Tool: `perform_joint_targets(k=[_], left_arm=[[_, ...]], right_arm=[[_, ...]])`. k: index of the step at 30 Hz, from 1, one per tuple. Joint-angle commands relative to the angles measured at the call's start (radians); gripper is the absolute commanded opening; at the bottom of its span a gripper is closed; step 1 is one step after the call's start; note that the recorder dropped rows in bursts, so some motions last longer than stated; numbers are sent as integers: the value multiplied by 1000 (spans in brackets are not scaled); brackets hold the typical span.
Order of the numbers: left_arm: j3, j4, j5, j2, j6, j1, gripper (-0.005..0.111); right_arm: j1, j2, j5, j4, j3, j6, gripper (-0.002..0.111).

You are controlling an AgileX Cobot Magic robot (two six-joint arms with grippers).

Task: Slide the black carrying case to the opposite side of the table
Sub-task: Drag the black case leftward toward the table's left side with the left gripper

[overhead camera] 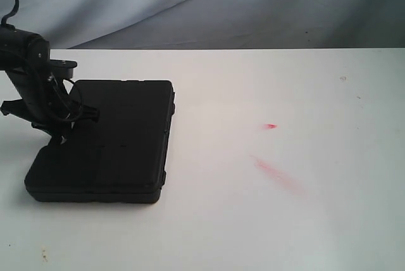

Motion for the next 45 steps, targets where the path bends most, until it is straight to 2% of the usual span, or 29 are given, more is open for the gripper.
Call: perform_joint_targets(k=[1,7,25,28,34,36,45], left_arm=[[27,33,44,20,2,21,0],[38,26,36,17,2,52,0],[38,32,14,17,-2,52,1],[38,32,4,17,-2,52,8],[38,34,0,16,-2,52,37],[38,36,-2,9,-2,52,43],[66,14,-43,-88,-2,50,43]], right_arm=[[-8,-6,-4,-1,3,1,0],[-8,-6,-4,-1,3,1,0],[-8,-6,-4,-1,3,1,0],[-8,-6,-4,-1,3,1,0],[-8,-6,-4,-1,3,1,0],[-8,-6,-4,-1,3,1,0],[-8,-6,-4,-1,3,1,0]])
